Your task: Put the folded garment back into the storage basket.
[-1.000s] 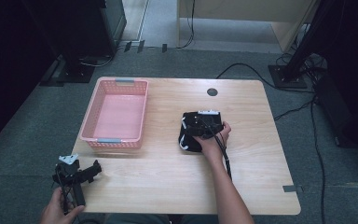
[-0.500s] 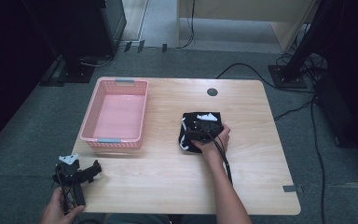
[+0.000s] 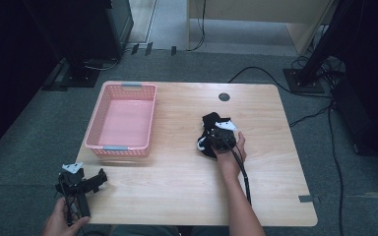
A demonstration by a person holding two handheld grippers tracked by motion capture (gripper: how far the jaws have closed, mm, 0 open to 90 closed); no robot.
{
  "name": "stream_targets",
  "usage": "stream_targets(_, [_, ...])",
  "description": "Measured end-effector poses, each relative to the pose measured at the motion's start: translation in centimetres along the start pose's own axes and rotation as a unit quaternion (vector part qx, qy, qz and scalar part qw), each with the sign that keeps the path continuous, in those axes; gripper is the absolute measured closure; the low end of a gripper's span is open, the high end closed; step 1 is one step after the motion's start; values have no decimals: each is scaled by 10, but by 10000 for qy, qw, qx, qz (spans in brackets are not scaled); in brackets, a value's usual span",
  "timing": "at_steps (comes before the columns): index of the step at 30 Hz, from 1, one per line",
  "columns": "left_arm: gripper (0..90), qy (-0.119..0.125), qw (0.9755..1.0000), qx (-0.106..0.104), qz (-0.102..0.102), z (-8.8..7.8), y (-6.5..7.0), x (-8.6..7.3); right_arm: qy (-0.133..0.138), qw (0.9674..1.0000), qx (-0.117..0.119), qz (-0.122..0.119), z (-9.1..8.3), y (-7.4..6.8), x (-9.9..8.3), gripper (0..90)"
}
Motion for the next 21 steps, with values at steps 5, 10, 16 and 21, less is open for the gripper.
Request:
stream_targets(5, [0, 2, 10000, 0, 1, 0, 0, 0, 20, 9999, -68, 111, -1, 4, 0, 653])
stream_targets(10, [0, 1, 10000, 0, 2, 0, 0, 0, 25, 9997, -171, -191, -1, 3, -1, 639])
stream_targets(16, [0, 2, 10000, -1, -1, 0, 0, 0, 39, 9994, -208, -283, -2, 2, -1, 665])
stream_targets(21, [0, 0, 10000, 0, 0, 0, 0, 0, 47, 9996, -150, -227, -2, 3, -1, 670])
Point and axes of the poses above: each handheld gripper's, and its own axes: z roughly forward along the jaws, x roughly out of its top, y roughly to its right, the point moved 9 cm from there along z, roughly forward along the jaws, and after that the axes turned 11 degrees about -y, right-handed, at the moved point
